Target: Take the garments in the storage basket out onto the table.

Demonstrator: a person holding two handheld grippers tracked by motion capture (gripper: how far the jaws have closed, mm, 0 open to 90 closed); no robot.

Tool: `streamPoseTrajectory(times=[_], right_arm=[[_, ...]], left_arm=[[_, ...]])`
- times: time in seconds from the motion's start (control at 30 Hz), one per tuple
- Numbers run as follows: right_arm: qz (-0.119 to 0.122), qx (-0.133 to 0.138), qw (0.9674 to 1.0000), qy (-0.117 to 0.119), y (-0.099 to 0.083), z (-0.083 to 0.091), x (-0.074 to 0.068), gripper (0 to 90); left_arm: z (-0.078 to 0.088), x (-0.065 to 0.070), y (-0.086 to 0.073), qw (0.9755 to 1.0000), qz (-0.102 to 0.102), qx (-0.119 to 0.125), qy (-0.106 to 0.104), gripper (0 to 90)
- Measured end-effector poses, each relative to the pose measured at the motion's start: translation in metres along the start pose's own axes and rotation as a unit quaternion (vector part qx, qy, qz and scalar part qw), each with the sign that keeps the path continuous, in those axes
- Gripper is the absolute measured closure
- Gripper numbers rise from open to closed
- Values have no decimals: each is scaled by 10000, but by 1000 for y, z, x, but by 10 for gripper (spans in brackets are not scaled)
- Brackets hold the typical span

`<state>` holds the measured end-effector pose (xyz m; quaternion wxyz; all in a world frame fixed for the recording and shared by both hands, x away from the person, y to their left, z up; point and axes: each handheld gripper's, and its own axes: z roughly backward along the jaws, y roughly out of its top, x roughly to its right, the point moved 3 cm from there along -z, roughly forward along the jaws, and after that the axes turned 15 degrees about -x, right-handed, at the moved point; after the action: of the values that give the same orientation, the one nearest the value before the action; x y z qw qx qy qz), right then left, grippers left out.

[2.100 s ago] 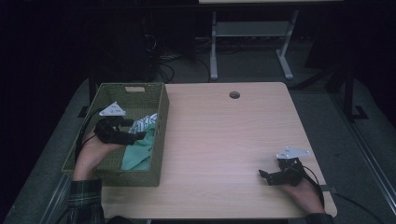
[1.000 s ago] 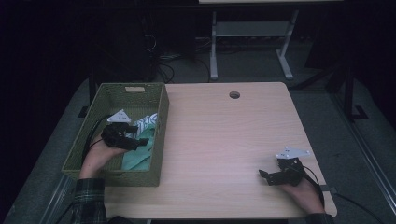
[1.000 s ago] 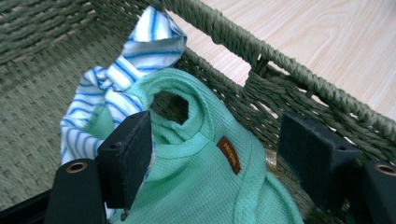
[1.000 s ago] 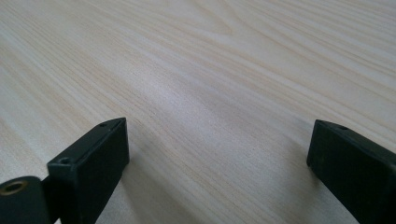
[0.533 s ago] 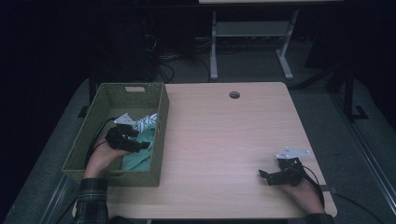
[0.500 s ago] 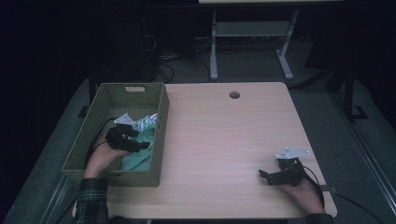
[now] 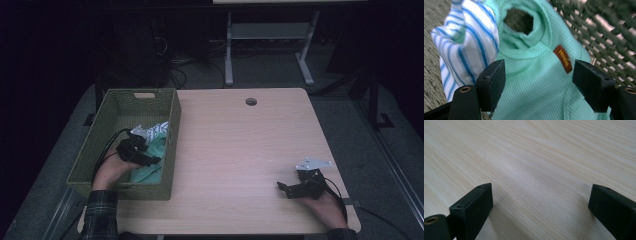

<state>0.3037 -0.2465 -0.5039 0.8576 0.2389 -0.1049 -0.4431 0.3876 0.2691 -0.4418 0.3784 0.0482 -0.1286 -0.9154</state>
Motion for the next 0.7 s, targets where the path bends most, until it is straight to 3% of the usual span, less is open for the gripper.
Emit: streamPoseTrajectory(times=[0.3, 0.5, 0.57, 0.6, 0.7], right_arm=[[1, 4, 10000, 0, 0, 0, 0, 53], [8, 4, 10000, -4, 0, 0, 0, 53], [1, 0, 10000, -1, 0, 0, 0, 53], [5, 5, 10000, -2, 0, 0, 0, 53], [3, 4, 10000, 0, 0, 0, 0, 53]], left_arm=[[-7, 4, 0, 9993, -167, -342, -57, 258], [-11, 10, 0, 9979, -367, -485, -218, 235], [-14, 11, 1, 9975, -357, -573, -186, 217], [-16, 11, 0, 9964, -414, -736, -110, 218], [-18, 12, 0, 9959, -394, -805, -82, 229]])
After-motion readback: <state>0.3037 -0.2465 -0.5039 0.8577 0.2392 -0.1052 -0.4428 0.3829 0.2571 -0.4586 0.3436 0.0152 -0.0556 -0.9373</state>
